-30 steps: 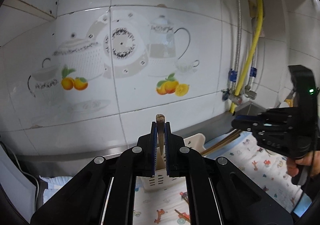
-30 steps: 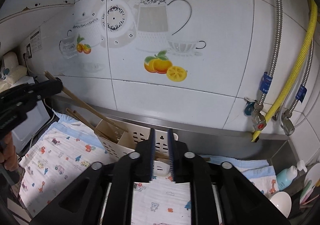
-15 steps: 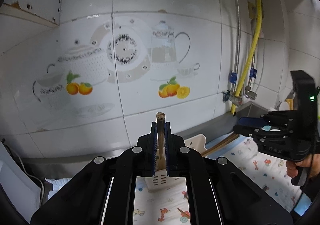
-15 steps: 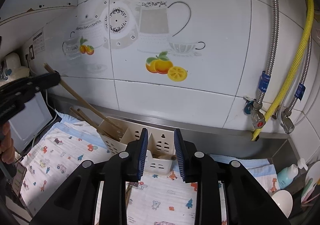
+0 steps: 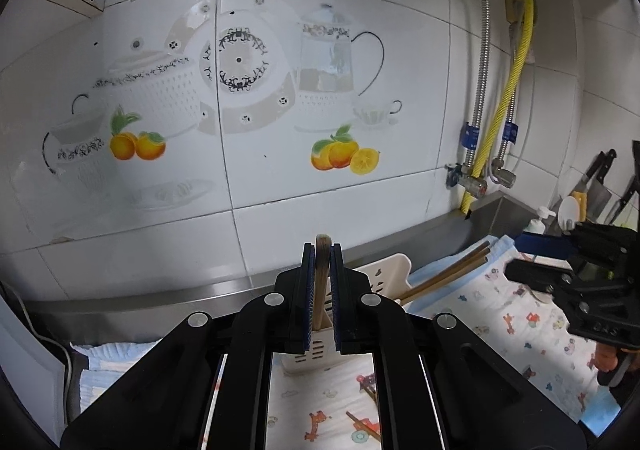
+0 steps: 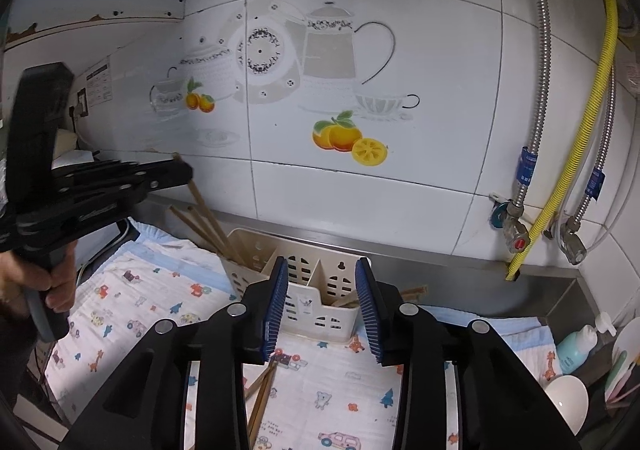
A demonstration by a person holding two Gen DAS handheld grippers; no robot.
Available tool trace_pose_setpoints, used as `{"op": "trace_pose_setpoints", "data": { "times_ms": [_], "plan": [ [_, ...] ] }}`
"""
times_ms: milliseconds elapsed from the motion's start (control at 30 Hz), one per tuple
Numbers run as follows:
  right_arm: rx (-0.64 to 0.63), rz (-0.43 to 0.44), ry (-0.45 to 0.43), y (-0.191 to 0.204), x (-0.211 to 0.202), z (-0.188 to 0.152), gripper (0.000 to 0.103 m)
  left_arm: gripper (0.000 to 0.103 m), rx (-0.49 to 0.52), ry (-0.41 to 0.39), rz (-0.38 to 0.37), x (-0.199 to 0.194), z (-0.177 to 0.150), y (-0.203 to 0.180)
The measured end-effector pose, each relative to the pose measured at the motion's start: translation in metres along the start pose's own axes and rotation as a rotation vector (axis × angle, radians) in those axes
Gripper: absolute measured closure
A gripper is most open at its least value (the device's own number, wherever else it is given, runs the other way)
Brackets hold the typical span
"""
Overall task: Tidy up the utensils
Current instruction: 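Open the left tool over the holder and return both tools to the pile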
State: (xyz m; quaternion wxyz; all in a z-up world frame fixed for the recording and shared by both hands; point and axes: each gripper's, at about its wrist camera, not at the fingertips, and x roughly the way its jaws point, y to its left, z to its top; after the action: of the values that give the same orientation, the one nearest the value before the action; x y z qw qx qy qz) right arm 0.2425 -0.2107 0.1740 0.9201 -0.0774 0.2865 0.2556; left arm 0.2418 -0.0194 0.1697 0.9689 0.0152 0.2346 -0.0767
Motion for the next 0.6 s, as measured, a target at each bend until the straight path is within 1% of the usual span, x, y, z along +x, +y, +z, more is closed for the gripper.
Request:
{"op": "trace_pose_setpoints", "data": {
  "times_ms": [167,333,500,600],
  "plan": [
    [-0.003,0.016,-0.002,0.005,-0.013,-0.014,0.067,0.096,-0.009,-0.016,-0.011,-0.007,0.000,0.000],
    [0.005,0.049,-0.005,0.015,-0.032,-0.037,0.067,0.095,-0.007,-0.047,-0.017,-0.032,-0.009,-0.002],
    [0.003,0.068,0.007,0.030,-0.050,-0.067,0.067,0.095,-0.011,-0.045,-0.029,-0.055,-0.029,-0.004],
    [0.009,0.082,0.010,0.040,-0.063,-0.089,0.067,0.094,-0.016,-0.027,-0.039,-0.067,-0.049,-0.006]
  ]
}}
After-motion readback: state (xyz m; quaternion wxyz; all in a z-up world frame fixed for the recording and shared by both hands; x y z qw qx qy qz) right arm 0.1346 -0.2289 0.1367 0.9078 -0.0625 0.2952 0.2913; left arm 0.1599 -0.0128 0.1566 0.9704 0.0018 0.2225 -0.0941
